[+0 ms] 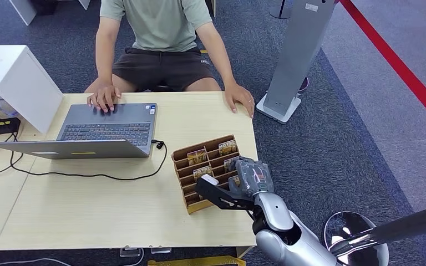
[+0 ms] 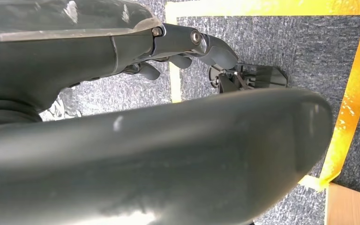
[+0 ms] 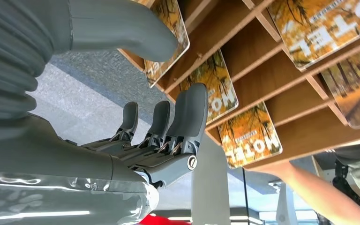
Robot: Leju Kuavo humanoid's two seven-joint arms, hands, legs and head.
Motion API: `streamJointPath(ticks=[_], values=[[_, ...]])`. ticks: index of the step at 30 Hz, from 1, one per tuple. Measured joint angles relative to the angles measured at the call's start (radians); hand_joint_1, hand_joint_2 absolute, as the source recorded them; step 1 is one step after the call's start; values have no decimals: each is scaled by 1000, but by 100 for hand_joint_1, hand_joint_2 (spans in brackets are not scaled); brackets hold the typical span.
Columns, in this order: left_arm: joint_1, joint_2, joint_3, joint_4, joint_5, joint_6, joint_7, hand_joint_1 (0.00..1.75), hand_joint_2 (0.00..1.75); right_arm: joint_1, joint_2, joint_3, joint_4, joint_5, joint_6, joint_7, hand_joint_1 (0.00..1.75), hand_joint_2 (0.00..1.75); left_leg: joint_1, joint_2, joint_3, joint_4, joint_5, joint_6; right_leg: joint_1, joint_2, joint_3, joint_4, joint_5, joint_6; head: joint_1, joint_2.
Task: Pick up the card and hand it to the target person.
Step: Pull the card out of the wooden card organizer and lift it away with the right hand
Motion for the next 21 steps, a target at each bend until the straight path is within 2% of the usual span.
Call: streamJointPath(ticks=[18, 21], values=[[0, 0, 0, 0, 1, -2, 2, 0, 0, 3, 1, 3, 66, -13, -5, -1, 103, 175, 0, 0, 0, 0, 0, 0, 0, 0, 0, 0, 0, 0, 0, 0], [0, 0, 0, 0, 1, -2, 2, 0, 0, 2, 1, 3, 71, -13, -6, -2, 122, 175, 0, 0, 0, 0, 0, 0, 0, 0, 0, 0, 0, 0, -1, 0]])
